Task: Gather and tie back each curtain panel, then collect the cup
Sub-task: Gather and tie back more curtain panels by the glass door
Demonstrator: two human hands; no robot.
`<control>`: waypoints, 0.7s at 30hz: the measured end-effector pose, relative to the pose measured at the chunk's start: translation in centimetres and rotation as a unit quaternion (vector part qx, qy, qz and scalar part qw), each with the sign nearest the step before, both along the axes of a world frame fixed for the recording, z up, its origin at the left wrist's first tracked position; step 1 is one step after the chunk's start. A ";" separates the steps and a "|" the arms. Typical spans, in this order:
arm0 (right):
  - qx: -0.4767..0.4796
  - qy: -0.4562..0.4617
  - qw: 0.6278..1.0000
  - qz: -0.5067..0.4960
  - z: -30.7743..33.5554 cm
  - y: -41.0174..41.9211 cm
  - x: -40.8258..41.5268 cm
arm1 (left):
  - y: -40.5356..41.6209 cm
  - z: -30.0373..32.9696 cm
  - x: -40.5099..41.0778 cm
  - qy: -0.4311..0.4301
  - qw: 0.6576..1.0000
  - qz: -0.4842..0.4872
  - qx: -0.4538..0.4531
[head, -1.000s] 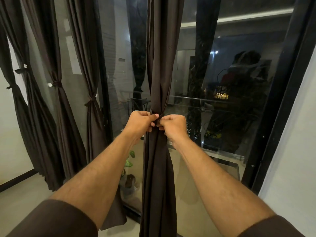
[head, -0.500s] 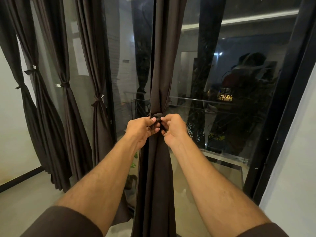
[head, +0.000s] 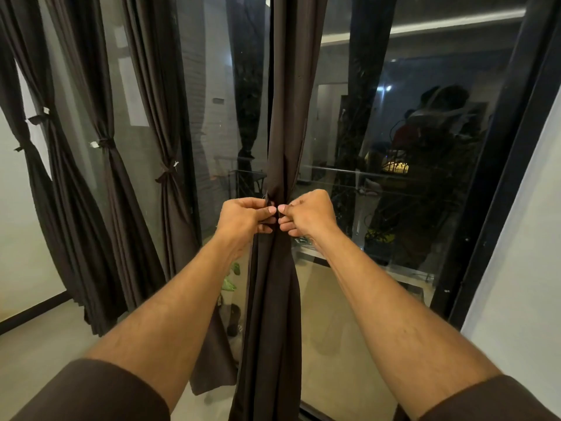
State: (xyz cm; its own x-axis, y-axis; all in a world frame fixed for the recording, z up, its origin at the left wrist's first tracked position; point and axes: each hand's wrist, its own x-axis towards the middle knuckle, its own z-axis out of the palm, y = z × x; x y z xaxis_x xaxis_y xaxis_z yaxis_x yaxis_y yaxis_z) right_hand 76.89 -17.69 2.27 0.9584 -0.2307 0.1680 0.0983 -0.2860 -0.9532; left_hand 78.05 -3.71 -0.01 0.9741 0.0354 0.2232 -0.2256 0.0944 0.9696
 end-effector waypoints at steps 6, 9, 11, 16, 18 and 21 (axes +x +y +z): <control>-0.086 -0.034 0.995 -0.023 0.8 -1.5 -0.2 | 1.9 2.1 -0.1 -0.019 0.986 -0.022 0.166; -0.105 -0.056 0.991 -0.057 1.1 -2.4 0.2 | 2.4 2.5 -0.2 -0.027 0.985 0.002 0.170; -0.119 -0.068 0.988 -0.069 1.1 -2.8 0.5 | 2.5 2.4 -0.3 -0.030 0.986 0.028 0.163; -0.160 -0.114 0.977 -0.088 -0.5 -2.5 -0.5 | 1.2 0.5 -1.1 -0.042 0.982 0.087 0.163; -0.182 -0.132 0.971 -0.078 -0.9 -2.7 -1.5 | 0.6 -0.2 -1.9 -0.050 0.980 0.097 0.168; -0.222 -0.130 0.963 -0.075 -1.0 -3.2 -3.2 | -0.4 -0.9 -3.3 -0.053 0.982 0.080 0.160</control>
